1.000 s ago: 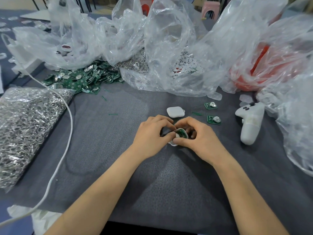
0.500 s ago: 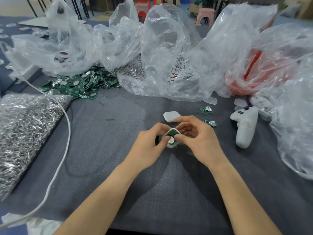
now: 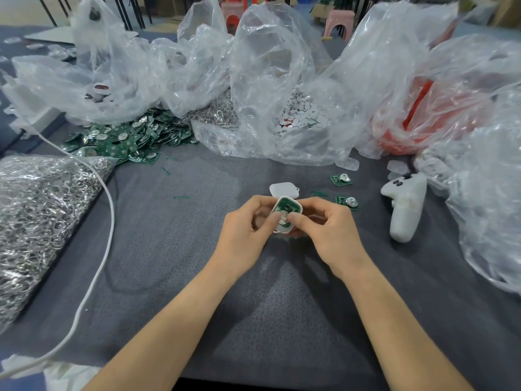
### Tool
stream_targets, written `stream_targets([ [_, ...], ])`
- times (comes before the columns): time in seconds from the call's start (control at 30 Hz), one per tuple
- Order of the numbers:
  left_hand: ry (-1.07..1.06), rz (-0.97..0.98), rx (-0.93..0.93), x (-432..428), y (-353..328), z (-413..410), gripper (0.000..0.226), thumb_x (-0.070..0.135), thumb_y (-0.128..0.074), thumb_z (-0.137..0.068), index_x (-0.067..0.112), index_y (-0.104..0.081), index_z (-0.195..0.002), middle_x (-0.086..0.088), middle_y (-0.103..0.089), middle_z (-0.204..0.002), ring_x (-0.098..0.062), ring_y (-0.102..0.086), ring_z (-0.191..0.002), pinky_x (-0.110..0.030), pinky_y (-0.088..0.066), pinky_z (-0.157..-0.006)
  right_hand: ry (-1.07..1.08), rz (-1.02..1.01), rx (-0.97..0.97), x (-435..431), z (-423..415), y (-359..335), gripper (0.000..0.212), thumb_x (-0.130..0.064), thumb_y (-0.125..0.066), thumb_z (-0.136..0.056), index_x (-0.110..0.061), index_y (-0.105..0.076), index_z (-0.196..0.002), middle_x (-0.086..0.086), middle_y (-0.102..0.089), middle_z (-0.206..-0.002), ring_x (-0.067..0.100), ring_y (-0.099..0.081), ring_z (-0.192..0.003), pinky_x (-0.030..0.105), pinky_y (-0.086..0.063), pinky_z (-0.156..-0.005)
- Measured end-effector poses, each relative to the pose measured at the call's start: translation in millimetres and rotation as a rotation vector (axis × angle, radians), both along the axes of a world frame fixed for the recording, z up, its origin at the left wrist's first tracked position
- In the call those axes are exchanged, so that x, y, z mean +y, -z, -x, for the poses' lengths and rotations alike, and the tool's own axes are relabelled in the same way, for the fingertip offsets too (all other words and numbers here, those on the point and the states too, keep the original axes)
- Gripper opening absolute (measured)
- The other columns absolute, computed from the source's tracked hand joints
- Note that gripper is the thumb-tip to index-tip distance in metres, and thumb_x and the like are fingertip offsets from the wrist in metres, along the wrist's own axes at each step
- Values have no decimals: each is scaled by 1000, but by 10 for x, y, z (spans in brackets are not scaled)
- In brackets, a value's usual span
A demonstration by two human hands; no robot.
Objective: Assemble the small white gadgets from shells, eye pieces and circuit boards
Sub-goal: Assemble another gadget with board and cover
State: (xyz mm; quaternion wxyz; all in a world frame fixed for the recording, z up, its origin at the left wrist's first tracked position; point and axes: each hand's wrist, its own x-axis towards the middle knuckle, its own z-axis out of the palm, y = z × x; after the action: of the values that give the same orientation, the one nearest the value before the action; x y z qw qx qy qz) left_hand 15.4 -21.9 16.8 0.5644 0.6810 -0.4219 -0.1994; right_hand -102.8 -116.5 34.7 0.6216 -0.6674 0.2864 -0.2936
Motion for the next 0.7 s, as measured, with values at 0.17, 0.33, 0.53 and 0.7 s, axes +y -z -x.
stream_targets([
  [0.17, 9, 19, -22, 3, -6, 26, 24, 12, -64, -90, 35, -61, -97, -8, -71, -81, -33, -65, -72, -38, -54, -67, 6, -108, -25, -8, -2, 25, 18, 3, -68, -81, -14, -72, -86, 8, -74, -80, 21, -70, -76, 30, -59, -68],
  [0.33, 10, 9, -35, 7, 8, 25, 27, 11, -63, -90, 37, -61, -97, 2, -72, -84, -31, -66, -74, -43, -54, -69, 20, -88, -5, -6, -1, 25, 16, 2, -69, -81, -13, -71, -85, 11, -73, -81, 25, -69, -79, 35, -59, -73],
  [0.53, 59, 13, 145, -2, 0, 10, 16, 8, -65, -88, 21, -67, -97, -1, -74, -80, -7, -66, -72, -17, -50, -67, 17, -29, -28, -17, 6, -8, 18, 4, -67, -82, -13, -70, -88, 10, -73, -84, 25, -70, -80, 31, -59, -72],
  [0.7, 111, 25, 402, -49, -43, -15, 10, 0, -63, -88, 1, -67, -97, -7, -74, -81, -11, -69, -76, -17, -51, -70, 34, 129, 8, 0, -1, -25, 21, 3, -68, -82, -16, -69, -87, 0, -72, -80, 11, -68, -74, 23, -57, -72],
])
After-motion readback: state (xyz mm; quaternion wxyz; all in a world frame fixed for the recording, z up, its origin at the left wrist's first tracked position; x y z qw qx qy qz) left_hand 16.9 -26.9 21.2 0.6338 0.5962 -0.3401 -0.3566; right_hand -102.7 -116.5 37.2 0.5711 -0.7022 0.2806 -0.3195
